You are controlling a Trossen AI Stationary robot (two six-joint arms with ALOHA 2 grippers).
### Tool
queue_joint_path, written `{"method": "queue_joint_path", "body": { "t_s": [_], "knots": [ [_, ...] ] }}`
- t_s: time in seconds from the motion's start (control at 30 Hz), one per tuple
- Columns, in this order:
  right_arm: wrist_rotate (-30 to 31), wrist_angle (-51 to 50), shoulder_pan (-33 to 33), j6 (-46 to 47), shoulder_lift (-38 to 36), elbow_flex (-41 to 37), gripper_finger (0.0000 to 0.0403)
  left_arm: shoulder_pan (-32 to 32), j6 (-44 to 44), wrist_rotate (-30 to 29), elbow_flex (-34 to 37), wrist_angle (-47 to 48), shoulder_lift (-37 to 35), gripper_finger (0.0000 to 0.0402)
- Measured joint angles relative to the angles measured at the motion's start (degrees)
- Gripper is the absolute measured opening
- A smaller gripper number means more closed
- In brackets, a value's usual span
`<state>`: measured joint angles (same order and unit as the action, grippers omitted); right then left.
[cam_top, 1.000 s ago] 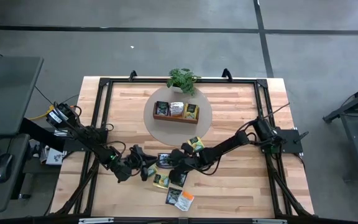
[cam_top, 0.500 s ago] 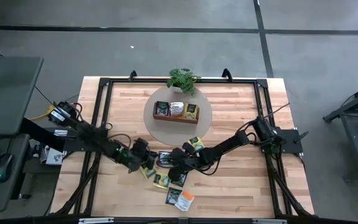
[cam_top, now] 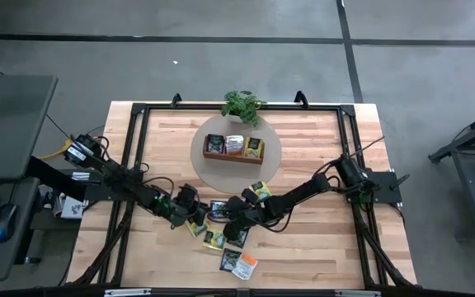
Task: Pick & Place Tea
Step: Put the top purple tea bag into the left section of the wooden organizer
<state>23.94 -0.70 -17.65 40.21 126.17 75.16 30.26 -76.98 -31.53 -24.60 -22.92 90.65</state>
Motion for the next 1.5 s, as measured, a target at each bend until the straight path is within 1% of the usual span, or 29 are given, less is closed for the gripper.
{"method": "queue_joint_path", "body": {
  "t_s": [0.13,0.27,0.3,0.47,0.57,0.8,0.9,1.0,1.1,1.27,1.3,1.33,1.43,1.5],
  "knots": [
    [-0.02,0.12,0.0,-0.23,0.0,-0.03,0.0,-0.04,-3.27,0.36,-0.07,0.26,-0.13,0.0178],
    [-0.04,0.42,0.0,-0.76,0.0,-0.05,0.0,-0.16,-4.95,0.29,-0.15,-0.19,-0.13,0.0202],
    [-0.04,0.65,0.0,-1.09,0.0,-0.05,0.0,-0.56,-5.36,0.53,-0.25,-0.13,-0.13,0.0205],
    [-0.09,2.54,0.09,-1.96,0.11,-0.07,0.0,-2.94,-5.59,5.35,-1.25,0.19,-0.11,0.0206],
    [-0.22,3.46,0.09,-2.94,0.13,-0.11,0.0,-4.07,-5.61,6.71,-1.4,0.4,-0.11,0.0206],
    [-0.28,4.62,0.09,-3.91,0.2,-0.11,0.0,-4.46,-5.7,7.17,-1.42,0.33,-0.11,0.0205],
    [-0.28,4.64,0.09,-4.26,0.2,-0.11,0.0,-4.41,-5.84,6.77,-1.42,0.33,-0.07,0.019],
    [-0.26,4.66,0.09,-4.27,0.2,-0.11,0.0,-4.42,-5.84,6.69,-1.42,0.33,-0.07,0.0157],
    [-0.26,4.69,0.09,-4.27,0.2,-0.09,0.0,-4.42,-5.8,6.7,-1.42,0.35,-0.07,0.0112],
    [-0.22,4.82,0.09,-4.27,0.2,-0.09,0.0,-4.4,-5.17,6.67,-1.42,0.42,-0.04,0.0025],
    [-0.24,4.84,0.09,-4.27,0.2,-0.07,0.0,-4.4,-4.31,6.67,-1.42,0.46,-0.01,0.0014],
    [-0.24,4.84,0.09,-4.27,0.2,-0.07,0.0,-4.39,-3.96,6.67,-1.42,0.5,0.0,0.0008],
    [-0.15,4.87,0.09,-4.39,0.2,-0.07,0.0,-4.39,-2.81,6.67,-1.41,0.81,0.0,0.0014],
    [-0.2,4.84,0.09,-5.09,0.04,-0.07,0.0001,-4.39,-2.37,6.47,-1.4,0.97,0.02,0.0009]
  ]
}}
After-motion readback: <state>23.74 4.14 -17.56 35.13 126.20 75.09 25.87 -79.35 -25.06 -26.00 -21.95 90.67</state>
